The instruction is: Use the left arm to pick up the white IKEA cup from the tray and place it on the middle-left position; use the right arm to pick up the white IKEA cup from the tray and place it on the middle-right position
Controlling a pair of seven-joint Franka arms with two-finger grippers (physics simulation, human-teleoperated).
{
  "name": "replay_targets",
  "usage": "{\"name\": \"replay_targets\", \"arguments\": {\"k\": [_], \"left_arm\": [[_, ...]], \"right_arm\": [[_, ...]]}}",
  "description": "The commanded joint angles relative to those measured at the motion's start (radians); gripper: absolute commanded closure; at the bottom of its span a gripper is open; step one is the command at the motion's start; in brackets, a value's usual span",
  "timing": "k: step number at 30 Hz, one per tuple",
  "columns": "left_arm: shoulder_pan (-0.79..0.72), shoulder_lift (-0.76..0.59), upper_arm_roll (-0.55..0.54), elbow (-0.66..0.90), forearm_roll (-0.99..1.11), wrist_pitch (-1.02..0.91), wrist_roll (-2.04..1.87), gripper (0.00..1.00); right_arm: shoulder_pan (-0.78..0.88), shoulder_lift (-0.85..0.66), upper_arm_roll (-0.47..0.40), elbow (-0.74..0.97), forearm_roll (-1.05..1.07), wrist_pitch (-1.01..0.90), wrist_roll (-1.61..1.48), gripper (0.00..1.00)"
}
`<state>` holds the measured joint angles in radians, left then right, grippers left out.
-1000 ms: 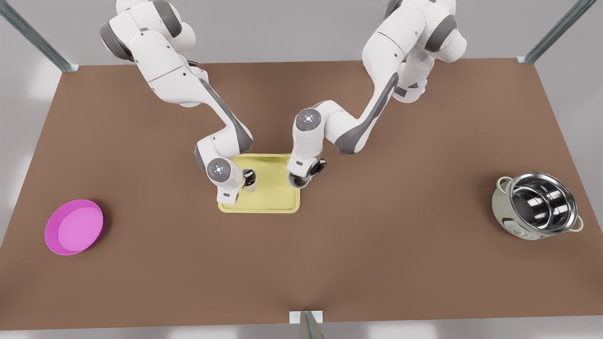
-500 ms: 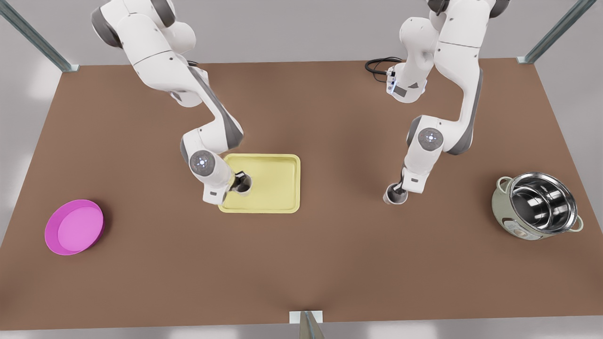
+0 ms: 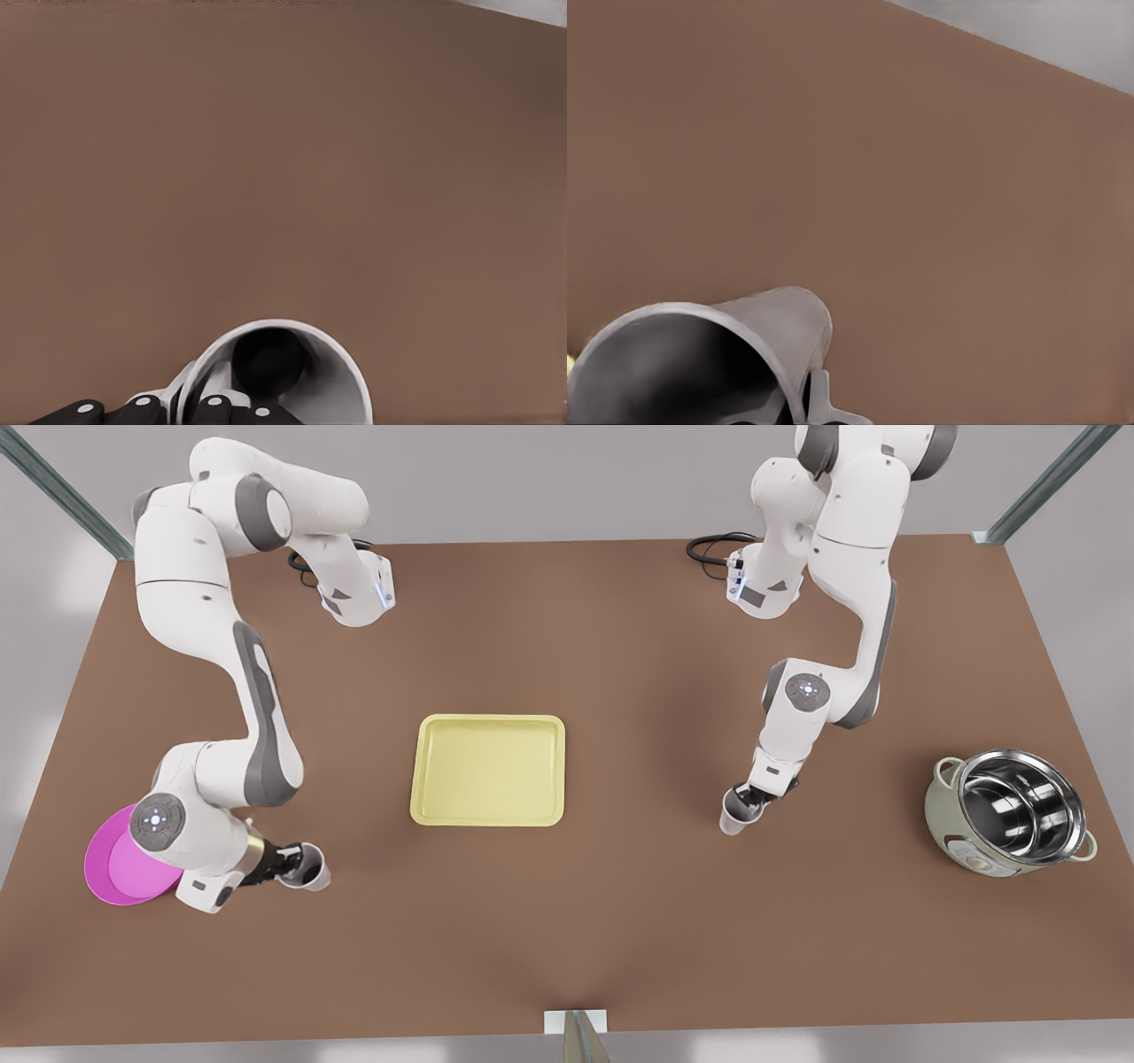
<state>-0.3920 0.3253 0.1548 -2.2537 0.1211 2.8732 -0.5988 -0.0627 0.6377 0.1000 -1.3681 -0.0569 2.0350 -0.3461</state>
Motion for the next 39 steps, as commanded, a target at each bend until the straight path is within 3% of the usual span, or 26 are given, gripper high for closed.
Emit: {"name": "replay_targets", "arguments": {"k": [1,3,6,7,8,9,11,14,17,18,19,20,22,28,33,36,39], "left_arm": [[0.001,0.0,0.0,0.0,-0.004,0.035,0.194,0.81],[0.001,0.0,0.002,0.0,-0.003,0.035,0.217,0.0],[0.001,-0.023,0.003,0.002,-0.003,0.015,0.214,0.0],[0.001,-0.093,0.003,0.005,-0.003,-0.111,0.217,0.0],[-0.001,-0.27,-0.001,0.016,0.003,-0.435,0.275,0.0],[-0.001,-0.362,-0.008,0.052,0.0,-0.673,0.324,0.0],[-0.01,-0.385,-0.017,0.169,-0.072,-0.94,0.39,0.0],[0.004,-0.361,0.037,0.341,-0.144,-1.111,0.435,0.0],[0.041,-0.335,0.088,0.531,-0.149,-1.146,0.639,0.0],[0.053,-0.258,0.091,0.61,-0.156,-1.175,0.64,0.0],[0.152,-0.082,0.095,0.803,-0.28,-1.242,0.657,0.0],[0.191,-0.029,0.088,0.898,-0.319,-1.286,0.686,0.0],[0.174,-0.029,0.085,0.876,-0.287,-1.281,0.689,0.0],[0.137,-0.026,0.083,0.878,-0.232,-1.272,0.688,0.0],[0.128,-0.022,0.083,0.878,-0.221,-1.256,0.685,0.0],[0.128,-0.022,0.083,0.876,-0.221,-1.256,0.686,0.0],[0.128,-0.02,0.083,0.875,-0.222,-1.235,0.686,0.0]], "right_arm": [[-0.005,0.045,-0.022,0.05,-0.026,-0.004,-0.409,0.89],[-0.006,0.08,-0.036,0.052,-0.026,0.073,-0.424,0.88],[-0.017,0.111,-0.037,0.052,-0.015,0.108,-0.421,0.88],[-0.025,0.123,-0.034,0.052,-0.017,0.126,-0.432,0.88],[-0.025,0.145,-0.034,0.052,-0.017,0.134,-0.435,0.88],[-0.025,0.151,-0.034,0.05,-0.017,0.148,-0.435,0.88],[-0.025,0.166,-0.036,0.05,-0.017,0.171,-0.435,0.88],[-0.025,0.178,-0.034,0.052,-0.017,0.179,-0.433,0.87],[-0.026,0.178,-0.036,0.052,-0.015,0.179,-0.433,0.83],[-0.026,0.178,-0.034,0.052,-0.015,0.179,-0.432,0.76],[-0.026,0.178,-0.034,0.052,-0.014,0.179,-0.43,0.66],[-0.026,0.178,-0.034,0.052,0.0,0.179,-0.43,0.62],[-0.025,0.177,-0.034,0.052,0.012,0.179,-0.43,0.55],[-0.025,0.174,-0.036,0.054,0.012,0.177,-0.43,0.54],[-0.023,0.014,-0.031,0.055,0.006,-0.001,-0.43,0.43],[-0.017,-0.058,-0.029,0.058,0.009,-0.144,-0.326,0.33],[-0.019,-0.122,-0.031,0.077,0.014,-0.239,-0.03,0.07]]}}
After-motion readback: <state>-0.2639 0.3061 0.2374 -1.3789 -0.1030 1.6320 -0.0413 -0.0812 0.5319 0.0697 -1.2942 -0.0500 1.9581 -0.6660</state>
